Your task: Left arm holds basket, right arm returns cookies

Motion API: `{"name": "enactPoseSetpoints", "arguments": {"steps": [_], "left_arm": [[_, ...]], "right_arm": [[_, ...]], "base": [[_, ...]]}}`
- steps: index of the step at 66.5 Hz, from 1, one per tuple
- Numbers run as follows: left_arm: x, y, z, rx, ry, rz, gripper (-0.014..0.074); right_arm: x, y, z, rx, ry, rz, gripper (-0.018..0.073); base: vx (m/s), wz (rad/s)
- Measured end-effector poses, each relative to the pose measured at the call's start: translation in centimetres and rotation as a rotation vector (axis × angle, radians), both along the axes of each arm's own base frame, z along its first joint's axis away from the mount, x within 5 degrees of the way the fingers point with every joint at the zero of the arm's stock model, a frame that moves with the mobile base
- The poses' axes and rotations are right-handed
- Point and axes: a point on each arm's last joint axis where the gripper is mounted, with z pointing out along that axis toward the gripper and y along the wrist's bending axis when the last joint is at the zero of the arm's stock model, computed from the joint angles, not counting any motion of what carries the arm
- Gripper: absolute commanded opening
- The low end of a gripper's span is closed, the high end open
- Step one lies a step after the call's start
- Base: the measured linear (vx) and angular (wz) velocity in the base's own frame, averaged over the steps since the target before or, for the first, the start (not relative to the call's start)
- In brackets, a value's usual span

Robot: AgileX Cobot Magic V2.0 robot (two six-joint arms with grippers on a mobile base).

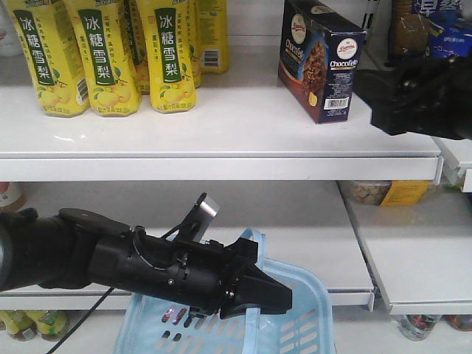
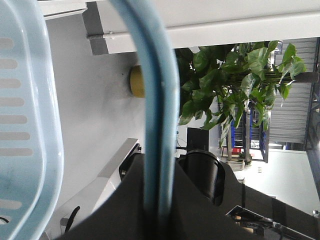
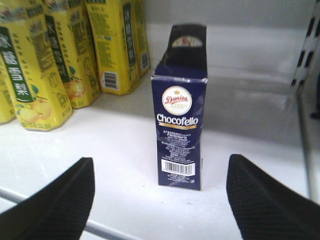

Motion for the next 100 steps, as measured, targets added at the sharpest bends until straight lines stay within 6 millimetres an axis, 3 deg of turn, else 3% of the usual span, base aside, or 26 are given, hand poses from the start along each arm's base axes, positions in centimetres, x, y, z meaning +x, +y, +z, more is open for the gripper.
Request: {"name": "enactPoseSetpoints", "arguments": {"steps": [10, 19, 38, 55, 73, 83, 91, 100], "left_arm": [[0.0, 0.0, 0.0, 0.000, 0.000, 0.000, -0.0006], [0.0, 0.0, 0.0, 0.000, 0.000, 0.000, -0.0006], [0.0, 0.0, 0.0, 0.000, 0.000, 0.000, -0.0006], [0.0, 0.0, 0.0, 0.000, 0.000, 0.000, -0.0006], [0.0, 0.0, 0.0, 0.000, 0.000, 0.000, -0.0006], [0.0, 0.0, 0.0, 0.000, 0.000, 0.000, -0.0006], [0.0, 0.0, 0.0, 0.000, 0.000, 0.000, -0.0006], [0.0, 0.0, 0.0, 0.000, 0.000, 0.000, -0.0006]], "right_arm": [[-3.0, -1.2, 1.4, -0.056, -0.064, -0.005, 0.0532], [-5.9, -2.4, 0.5, -0.076, -0.122, -0.014, 0.0522], [-12.7, -4.8, -4.8, -0.042, -0.238, -0.025, 0.0522], [-17.2, -6.4, -9.8, -0.012, -0.271, -0.034, 0.0522], [-16.8, -6.3, -15.5, -0.051, -0.174, -0.032, 0.0522], [-16.5, -6.1, -16.5, -0.050, -0.154, -0.029, 0.0510], [-16.5, -6.1, -16.3, -0.037, -0.176, -0.029, 0.0377], [-16.5, -6.1, -16.3, -0.034, -0.177, -0.029, 0.0059]], "base": [[0.00, 0.00], [0.00, 0.00], [0.00, 0.00], [0.00, 0.00], [0.00, 0.00], [0.00, 0.00], [0.00, 0.00], [0.00, 0.00]]}}
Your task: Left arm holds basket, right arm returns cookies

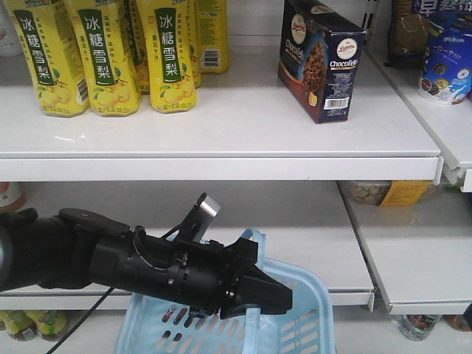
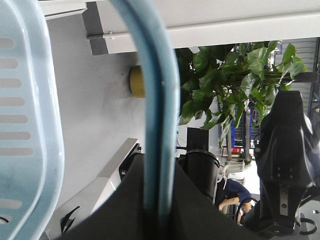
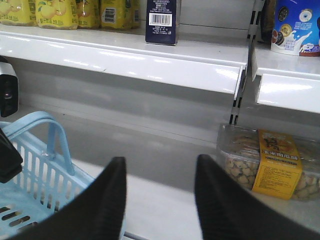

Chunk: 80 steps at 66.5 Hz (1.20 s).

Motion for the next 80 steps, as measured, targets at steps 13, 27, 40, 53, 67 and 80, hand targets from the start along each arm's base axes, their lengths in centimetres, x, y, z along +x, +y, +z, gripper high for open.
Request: {"name": "enactPoseSetpoints", "arguments": {"steps": [13, 27, 40, 53, 67, 80], "left_arm": [[0.0, 0.0, 0.0, 0.000, 0.000, 0.000, -0.0006], [0.0, 0.0, 0.0, 0.000, 0.000, 0.000, -0.0006], [0.0, 0.0, 0.0, 0.000, 0.000, 0.000, -0.0006], [0.0, 0.0, 0.0, 0.000, 0.000, 0.000, -0.0006], [-0.8, 0.1, 1.6, -0.007, -0.062, -0.023, -0.0006], [-3.5, 0.4, 6.5, -0.049, -0.305, -0.037, -0.0006]], "right_arm": [[0.0, 0.0, 0.1, 0.005, -0.012, 0.001, -0.0008], [0.0, 0.0, 0.1, 0.006, -0.014, 0.001, -0.0009], [0.0, 0.0, 0.1, 0.006, -0.014, 0.001, -0.0009], [0.0, 0.0, 0.1, 0.006, -0.014, 0.001, -0.0009], [0.0, 0.0, 0.1, 0.006, -0.014, 0.001, -0.0009], [0.0, 0.0, 0.1, 0.006, -0.014, 0.001, -0.0009]], "base": [[0.00, 0.00], [0.00, 0.00], [0.00, 0.00], [0.00, 0.00], [0.00, 0.00], [0.00, 0.00]]}}
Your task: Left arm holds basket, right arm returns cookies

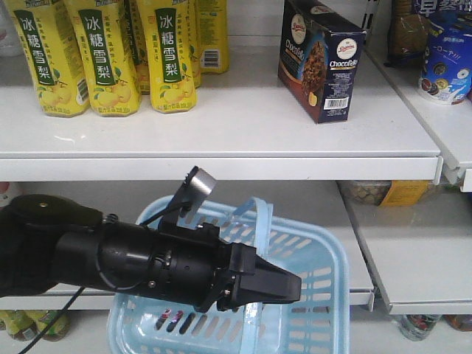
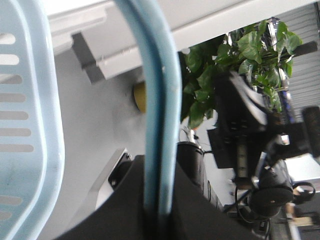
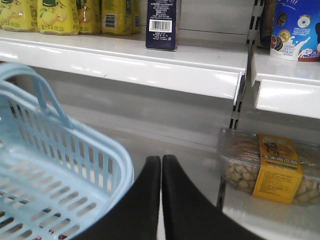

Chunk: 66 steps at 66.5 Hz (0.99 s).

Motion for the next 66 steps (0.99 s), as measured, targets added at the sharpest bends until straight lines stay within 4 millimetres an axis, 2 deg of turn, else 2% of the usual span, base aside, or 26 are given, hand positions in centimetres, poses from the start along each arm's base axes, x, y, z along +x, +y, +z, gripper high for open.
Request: {"name": "enactPoseSetpoints", "arguments": {"steps": [9, 17, 21, 27, 38, 50, 66], "left_arm": [[-2.0, 0.7, 3.2, -0.026, -0.176, 0.019, -0.0006], [-3.1, 1.5, 4.3, 0.022, -0.313, 0.020, -0.0006], [-3.5, 1.9, 3.7, 0.076, -0.357, 0.001, -0.0006], [-3.8, 2.5, 1.8, 0.182, -0.402, -0.015, -0.0006], [-3.9, 4.3, -1.4, 0.354, -0.490, 0.039, -0.0006], [-4.4, 6.7, -2.5, 0.454, -0.598, 0.164, -0.0006], [-5.4, 10.0, -3.6, 0.514, -0.637, 0.369, -0.0006]], "right_arm": [[0.0, 0.0, 0.0, 0.000, 0.000, 0.000, -0.0009], [0.0, 0.0, 0.0, 0.000, 0.000, 0.000, -0.0009], [0.0, 0.0, 0.0, 0.000, 0.000, 0.000, -0.0009], [0.0, 0.0, 0.0, 0.000, 0.000, 0.000, -0.0009], [0.0, 0.0, 0.0, 0.000, 0.000, 0.000, -0.0009], [0.0, 0.0, 0.0, 0.000, 0.000, 0.000, -0.0009], [0.0, 0.0, 0.0, 0.000, 0.000, 0.000, -0.0009]], "base": [[0.00, 0.00], [0.00, 0.00], [0.00, 0.00], [0.00, 0.00], [0.00, 0.00], [0.00, 0.00], [0.00, 0.00]]}}
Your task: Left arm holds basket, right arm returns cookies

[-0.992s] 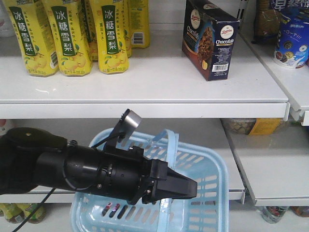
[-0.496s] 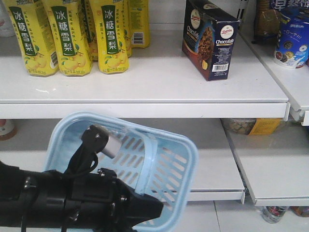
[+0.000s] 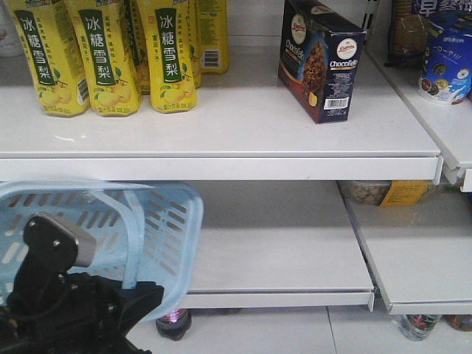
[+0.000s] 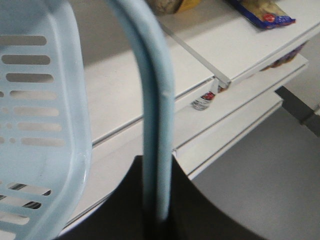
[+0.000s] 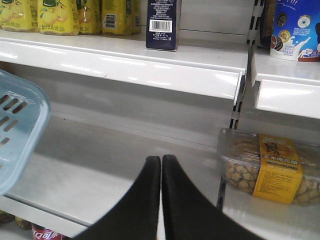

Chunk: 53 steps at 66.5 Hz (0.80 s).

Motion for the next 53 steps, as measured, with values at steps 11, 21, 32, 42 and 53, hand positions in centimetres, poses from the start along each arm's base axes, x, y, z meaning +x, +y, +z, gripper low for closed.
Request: {"name": "enactPoseSetpoints", "arguments": {"steps": [11, 21, 32, 42, 53], "left_arm": [[-1.3, 2.4, -1.3, -0.052, -0.102, 0.105, -0.0006], [-3.1, 5.0, -2.2, -0.150, -0.205, 0.177, -0.0006], [-4.9, 7.2, -3.6, -0.182, -0.295, 0.223, -0.0006], [-5.9, 8.9, -4.3, -0.172, -0.377, 0.293, -0.0006], [-6.7, 10.3, -4.9, -0.147, -0.417, 0.394, -0.0006]], "right_arm": [[0.0, 0.0, 0.0, 0.000, 0.000, 0.000, -0.0009], [0.0, 0.0, 0.0, 0.000, 0.000, 0.000, -0.0009], [0.0, 0.0, 0.0, 0.000, 0.000, 0.000, -0.0009], [0.0, 0.0, 0.0, 0.000, 0.000, 0.000, -0.0009], [0.0, 0.0, 0.0, 0.000, 0.000, 0.000, -0.0009]], "base": [[0.00, 0.00], [0.00, 0.00], [0.00, 0.00], [0.00, 0.00], [0.00, 0.00]]}}
